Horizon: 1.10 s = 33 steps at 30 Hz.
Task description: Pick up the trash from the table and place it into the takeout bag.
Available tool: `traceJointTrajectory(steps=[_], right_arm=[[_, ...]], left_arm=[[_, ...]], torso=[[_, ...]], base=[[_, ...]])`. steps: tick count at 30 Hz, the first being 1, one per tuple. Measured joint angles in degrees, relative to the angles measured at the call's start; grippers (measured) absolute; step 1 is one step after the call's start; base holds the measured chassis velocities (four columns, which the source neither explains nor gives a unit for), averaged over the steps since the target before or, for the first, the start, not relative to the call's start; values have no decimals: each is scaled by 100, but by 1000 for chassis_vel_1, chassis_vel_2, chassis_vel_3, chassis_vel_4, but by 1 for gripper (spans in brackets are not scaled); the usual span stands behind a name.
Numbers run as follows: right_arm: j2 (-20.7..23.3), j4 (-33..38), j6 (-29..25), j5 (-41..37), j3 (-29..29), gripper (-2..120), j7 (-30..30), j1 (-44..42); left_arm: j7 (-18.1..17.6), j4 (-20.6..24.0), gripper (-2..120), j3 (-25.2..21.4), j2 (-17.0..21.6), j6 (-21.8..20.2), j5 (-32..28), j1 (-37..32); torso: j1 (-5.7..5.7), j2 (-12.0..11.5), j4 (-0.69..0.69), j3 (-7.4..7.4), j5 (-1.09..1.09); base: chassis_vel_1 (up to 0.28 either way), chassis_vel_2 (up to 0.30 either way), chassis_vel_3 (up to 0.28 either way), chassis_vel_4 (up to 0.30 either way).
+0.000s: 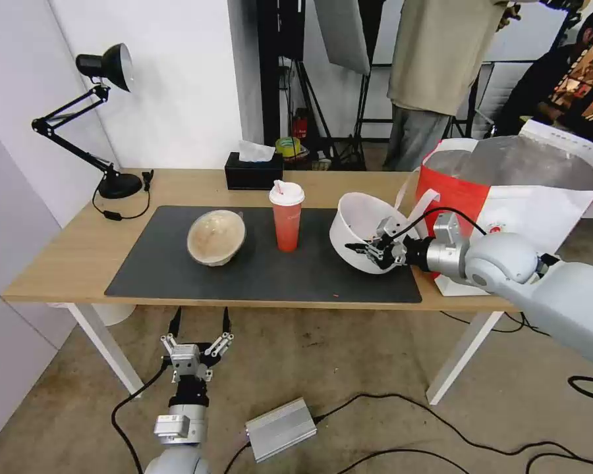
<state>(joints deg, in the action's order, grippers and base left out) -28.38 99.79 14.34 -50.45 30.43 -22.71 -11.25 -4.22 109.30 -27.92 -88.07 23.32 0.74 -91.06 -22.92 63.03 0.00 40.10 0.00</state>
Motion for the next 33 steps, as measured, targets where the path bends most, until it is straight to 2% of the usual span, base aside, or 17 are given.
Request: traceJointTrajectory(steps=[19, 33], right_arm=[[285, 588, -83, 46, -13, 0, -142, 353], [503, 966, -145, -182, -386, 0, -144, 605]], left_arm=[[9, -103, 100, -5, -57, 105, 57, 7], [9, -157, 100, -14, -86, 123, 129, 22]], torso=[[0, 0, 0, 0, 0], [0, -1, 1, 0, 0]], base=[[0, 0, 0, 0], [0, 0, 0, 0]])
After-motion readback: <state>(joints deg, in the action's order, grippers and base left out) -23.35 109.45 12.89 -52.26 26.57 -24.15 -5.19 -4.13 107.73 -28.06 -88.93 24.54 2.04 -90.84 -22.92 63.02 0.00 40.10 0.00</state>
